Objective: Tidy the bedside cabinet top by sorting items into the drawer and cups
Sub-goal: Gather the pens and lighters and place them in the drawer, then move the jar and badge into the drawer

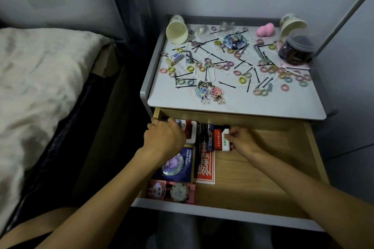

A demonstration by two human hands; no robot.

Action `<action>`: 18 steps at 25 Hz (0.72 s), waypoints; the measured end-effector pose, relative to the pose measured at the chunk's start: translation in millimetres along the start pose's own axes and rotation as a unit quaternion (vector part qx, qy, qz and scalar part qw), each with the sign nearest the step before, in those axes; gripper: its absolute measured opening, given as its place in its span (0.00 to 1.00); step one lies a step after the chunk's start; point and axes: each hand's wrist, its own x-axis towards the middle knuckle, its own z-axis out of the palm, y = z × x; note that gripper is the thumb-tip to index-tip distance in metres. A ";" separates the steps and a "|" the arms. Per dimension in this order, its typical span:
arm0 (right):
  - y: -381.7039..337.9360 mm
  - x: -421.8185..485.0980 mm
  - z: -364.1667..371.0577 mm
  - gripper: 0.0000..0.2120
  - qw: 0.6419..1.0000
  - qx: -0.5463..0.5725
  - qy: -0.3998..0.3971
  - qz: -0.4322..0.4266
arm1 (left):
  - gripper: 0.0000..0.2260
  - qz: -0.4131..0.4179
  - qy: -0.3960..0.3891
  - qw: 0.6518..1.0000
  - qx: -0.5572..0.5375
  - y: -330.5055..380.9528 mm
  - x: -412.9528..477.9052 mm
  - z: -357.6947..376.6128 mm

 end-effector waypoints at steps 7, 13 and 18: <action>10.1 13.4 4.0 0.07 0.998 -0.018 0.052 -0.022 | 0.21 0.019 0.014 0.998 0.060 9.1 -2.3 -7.2; 9.8 11.4 1.6 0.07 0.998 -0.018 0.056 -0.039 | 0.21 0.022 0.031 0.997 0.073 7.9 0.2 -4.2; 3.6 -3.0 -9.6 0.10 0.989 -0.093 0.065 -0.094 | 0.17 0.069 0.083 0.994 -0.002 24.8 -4.3 -9.8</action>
